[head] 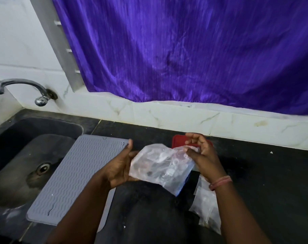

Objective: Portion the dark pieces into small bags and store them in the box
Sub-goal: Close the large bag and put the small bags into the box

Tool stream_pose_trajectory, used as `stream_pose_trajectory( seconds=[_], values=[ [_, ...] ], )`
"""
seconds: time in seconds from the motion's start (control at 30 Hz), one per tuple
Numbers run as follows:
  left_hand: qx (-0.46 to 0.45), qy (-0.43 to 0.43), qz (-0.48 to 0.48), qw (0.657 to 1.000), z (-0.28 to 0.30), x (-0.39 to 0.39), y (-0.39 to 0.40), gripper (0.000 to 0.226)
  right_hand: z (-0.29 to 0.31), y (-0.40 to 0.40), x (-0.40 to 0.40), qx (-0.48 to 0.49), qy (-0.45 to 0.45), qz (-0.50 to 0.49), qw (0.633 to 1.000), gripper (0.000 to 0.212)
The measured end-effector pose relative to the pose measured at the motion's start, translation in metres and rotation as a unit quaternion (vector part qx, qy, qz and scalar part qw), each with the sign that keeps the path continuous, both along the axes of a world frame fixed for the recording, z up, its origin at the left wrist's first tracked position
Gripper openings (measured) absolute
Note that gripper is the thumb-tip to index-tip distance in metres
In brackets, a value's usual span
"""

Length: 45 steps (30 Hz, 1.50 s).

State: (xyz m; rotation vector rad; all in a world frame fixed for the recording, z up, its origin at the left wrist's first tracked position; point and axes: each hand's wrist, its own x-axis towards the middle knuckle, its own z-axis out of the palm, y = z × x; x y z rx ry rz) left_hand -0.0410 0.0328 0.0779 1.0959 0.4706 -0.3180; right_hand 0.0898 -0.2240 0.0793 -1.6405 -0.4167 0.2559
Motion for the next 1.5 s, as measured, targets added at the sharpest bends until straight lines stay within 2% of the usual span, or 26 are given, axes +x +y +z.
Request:
stream_pose_trajectory(
  seconds=[0.1, 0.17, 0.27, 0.4, 0.43, 0.5, 0.57, 0.67, 0.73, 0.77, 0.83, 0.9, 0.93, 1.03, 1.07, 1.13, 1.2, 1.27, 1.33, 1.4, 1.5],
  values=[
    [0.130, -0.010, -0.057, 0.990, 0.006, 0.001, -0.007, 0.049, 0.001, 0.008, 0.000, -0.013, -0.001, 0.036, 0.999, 0.062],
    [0.152, -0.035, -0.054, 0.986, 0.003, 0.003, -0.015, 0.033, -0.002, 0.015, -0.002, -0.018, 0.002, 0.031, 0.999, 0.064],
    [0.149, -0.031, 0.006, 0.988, -0.006, 0.005, -0.025, 0.022, -0.008, 0.023, -0.007, 0.029, 0.029, -0.025, 0.999, 0.064],
    [0.214, -0.053, 0.107, 0.970, -0.019, 0.009, -0.024, 0.013, -0.026, 0.017, -0.008, 0.053, 0.129, -0.049, 0.989, 0.066],
    [0.228, -0.061, 0.126, 0.963, -0.019, 0.009, -0.023, 0.013, -0.029, 0.016, -0.010, 0.034, 0.151, -0.033, 0.987, 0.060],
    [0.267, -0.074, 0.158, 0.948, -0.017, 0.012, -0.023, 0.011, -0.031, 0.015, -0.015, 0.010, 0.160, -0.007, 0.987, 0.037],
    [0.311, -0.084, 0.198, 0.926, -0.016, 0.014, -0.024, 0.008, -0.027, 0.016, -0.014, 0.025, 0.131, -0.056, 0.990, 0.017],
    [0.340, -0.103, 0.247, 0.901, -0.011, 0.012, -0.026, 0.007, -0.015, 0.015, -0.003, 0.050, 0.075, -0.125, 0.988, 0.010],
    [0.320, -0.112, 0.253, 0.906, -0.007, 0.014, -0.029, 0.009, -0.009, 0.016, 0.003, 0.054, 0.046, -0.130, 0.989, 0.004],
    [0.271, -0.103, 0.251, 0.923, -0.006, 0.016, -0.030, 0.016, -0.007, 0.017, 0.006, 0.048, 0.036, -0.138, 0.989, 0.003],
    [0.100, -0.067, 0.189, 0.974, -0.006, 0.017, -0.033, 0.039, -0.008, 0.021, 0.010, 0.029, 0.019, -0.156, 0.987, 0.010],
    [-0.009, -0.035, 0.105, 0.994, -0.013, 0.012, -0.034, 0.054, -0.009, 0.025, 0.010, 0.025, 0.010, -0.169, 0.985, 0.010],
    [0.007, -0.020, 0.098, 0.995, -0.015, 0.010, -0.035, 0.052, -0.008, 0.027, 0.009, 0.026, 0.007, -0.172, 0.985, 0.010],
    [0.159, 0.010, 0.152, 0.975, -0.014, 0.013, -0.039, 0.041, -0.001, 0.027, 0.006, 0.004, 0.049, -0.151, 0.987, 0.019],
    [0.171, 0.001, 0.184, 0.968, -0.013, 0.016, -0.038, 0.036, -0.002, 0.025, 0.006, -0.009, 0.088, -0.130, 0.987, 0.027],
    [0.131, -0.040, 0.240, 0.961, -0.012, 0.021, -0.035, 0.030, -0.006, 0.024, 0.002, -0.048, 0.180, -0.062, 0.981, 0.039],
    [0.105, -0.078, 0.283, 0.950, -0.010, 0.026, -0.037, 0.026, -0.011, 0.027, -0.006, -0.068, 0.231, 0.004, 0.970, 0.039],
    [0.145, -0.098, 0.297, 0.939, -0.013, 0.027, -0.040, 0.023, -0.018, 0.032, -0.009, -0.048, 0.226, -0.002, 0.973, 0.032],
    [0.175, -0.093, 0.327, 0.924, -0.020, 0.025, -0.040, 0.021, -0.019, 0.034, -0.006, -0.028, 0.173, -0.063, 0.982, 0.021],
    [0.161, -0.070, 0.366, 0.914, -0.026, 0.022, -0.033, 0.024, -0.015, 0.033, -0.001, 0.008, 0.137, -0.105, 0.985, 0.018],
    [0.126, -0.033, 0.374, 0.918, -0.026, 0.021, -0.024, 0.053, -0.014, 0.028, -0.001, 0.013, 0.098, -0.093, 0.991, 0.027]
  ],
)
